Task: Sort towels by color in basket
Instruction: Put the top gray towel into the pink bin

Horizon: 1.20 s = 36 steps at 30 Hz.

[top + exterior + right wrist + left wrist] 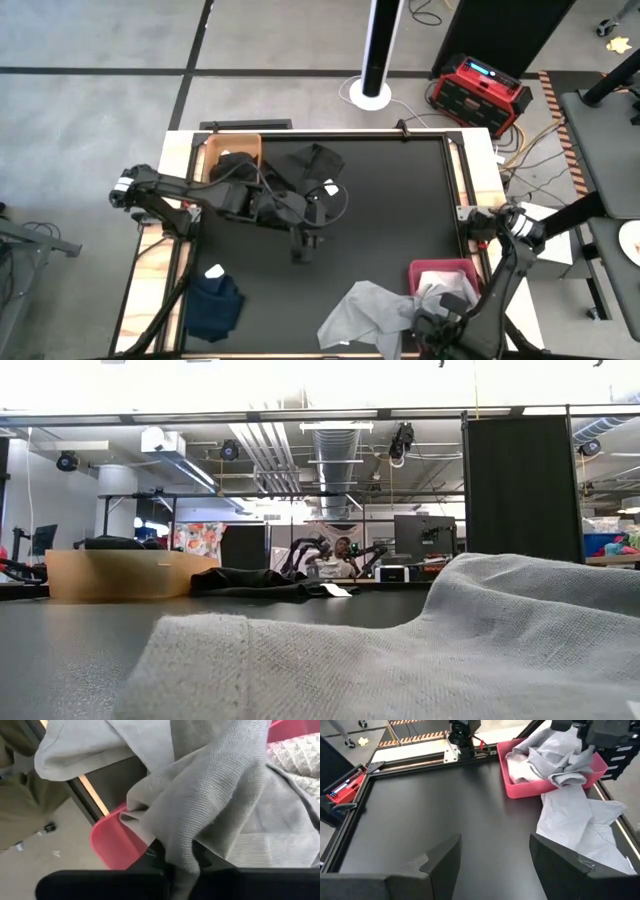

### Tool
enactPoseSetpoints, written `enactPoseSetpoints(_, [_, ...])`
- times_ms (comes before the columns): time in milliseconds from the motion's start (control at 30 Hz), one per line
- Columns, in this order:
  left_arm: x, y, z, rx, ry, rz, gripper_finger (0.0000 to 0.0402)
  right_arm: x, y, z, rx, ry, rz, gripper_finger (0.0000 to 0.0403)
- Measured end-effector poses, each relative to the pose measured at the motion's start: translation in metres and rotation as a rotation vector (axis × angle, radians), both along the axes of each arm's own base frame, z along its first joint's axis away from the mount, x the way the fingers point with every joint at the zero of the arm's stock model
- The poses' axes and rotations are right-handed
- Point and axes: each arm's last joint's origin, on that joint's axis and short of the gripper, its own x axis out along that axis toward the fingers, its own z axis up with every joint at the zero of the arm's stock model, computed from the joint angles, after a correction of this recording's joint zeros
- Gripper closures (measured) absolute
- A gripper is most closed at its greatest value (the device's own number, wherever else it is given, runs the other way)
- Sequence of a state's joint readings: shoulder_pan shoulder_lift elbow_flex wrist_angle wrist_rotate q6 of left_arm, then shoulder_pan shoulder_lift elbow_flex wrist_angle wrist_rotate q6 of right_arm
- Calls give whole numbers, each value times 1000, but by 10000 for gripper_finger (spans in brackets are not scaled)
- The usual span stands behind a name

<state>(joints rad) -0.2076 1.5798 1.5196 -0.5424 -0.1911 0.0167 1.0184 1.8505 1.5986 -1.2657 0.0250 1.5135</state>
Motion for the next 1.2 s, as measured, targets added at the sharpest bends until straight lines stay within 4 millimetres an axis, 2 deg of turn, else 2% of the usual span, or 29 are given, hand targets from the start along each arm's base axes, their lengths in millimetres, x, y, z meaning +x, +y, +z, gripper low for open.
enactPoseSetpoints(500, [-2,-9,0,1,4,-25,183,8,10,-27,-4,43,-20,394])
enactPoseSetpoints(700, [-2,-9,0,2,5,-26,183,6,15,-42,-24,92,108,394])
enactPoseSetpoints(1000, [-3,-9,0,2,9,-27,183,4,13,-37,-10,110,165,393])
enactPoseSetpoints(1200, [-3,-9,-1,-3,12,-23,183,1,11,-19,58,117,107,356])
